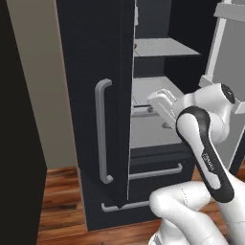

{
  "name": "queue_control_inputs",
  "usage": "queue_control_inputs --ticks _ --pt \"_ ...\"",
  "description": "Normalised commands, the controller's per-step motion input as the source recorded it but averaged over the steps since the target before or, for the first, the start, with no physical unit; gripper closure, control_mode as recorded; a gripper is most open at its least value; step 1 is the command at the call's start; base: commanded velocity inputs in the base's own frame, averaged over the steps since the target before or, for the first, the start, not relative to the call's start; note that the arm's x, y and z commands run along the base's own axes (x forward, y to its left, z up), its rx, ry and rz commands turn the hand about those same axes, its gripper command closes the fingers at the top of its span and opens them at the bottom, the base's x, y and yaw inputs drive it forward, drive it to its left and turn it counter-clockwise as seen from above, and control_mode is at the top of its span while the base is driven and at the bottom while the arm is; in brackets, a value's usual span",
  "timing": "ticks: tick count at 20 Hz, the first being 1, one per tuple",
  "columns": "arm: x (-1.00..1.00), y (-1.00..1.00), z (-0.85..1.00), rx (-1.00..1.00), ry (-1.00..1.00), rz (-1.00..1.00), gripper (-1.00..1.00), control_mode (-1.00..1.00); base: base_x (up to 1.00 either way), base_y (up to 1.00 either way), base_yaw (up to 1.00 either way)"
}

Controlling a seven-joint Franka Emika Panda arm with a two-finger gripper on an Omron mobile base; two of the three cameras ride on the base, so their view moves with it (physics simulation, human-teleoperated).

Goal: Move the hot dog bun to the plate on the dining table and place the condiment next to that plate. Then navigate to the fridge and take the sausage and place it on the plate as well.

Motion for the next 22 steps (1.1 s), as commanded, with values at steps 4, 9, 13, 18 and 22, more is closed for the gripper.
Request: queue_control_inputs --ticks 4,9,13,18,22 --pt "0.60 -0.08 0.30 0.46 0.16 0.20 -1.00 -1.00 0.00 0.00 0.00" --pt "0.57 0.09 0.21 0.39 0.15 0.15 -1.00 -1.00 0.00 0.00 0.00" --pt "0.45 0.35 0.03 0.21 0.14 0.11 -1.00 -1.00 0.00 0.00 0.00" --pt "0.02 0.60 0.00 0.02 0.00 0.03 -1.00 -1.00 0.00 0.00 0.00" --pt "0.00 0.53 0.00 0.00 0.00 0.00 -1.00 -1.00 0.00 0.00 0.00"
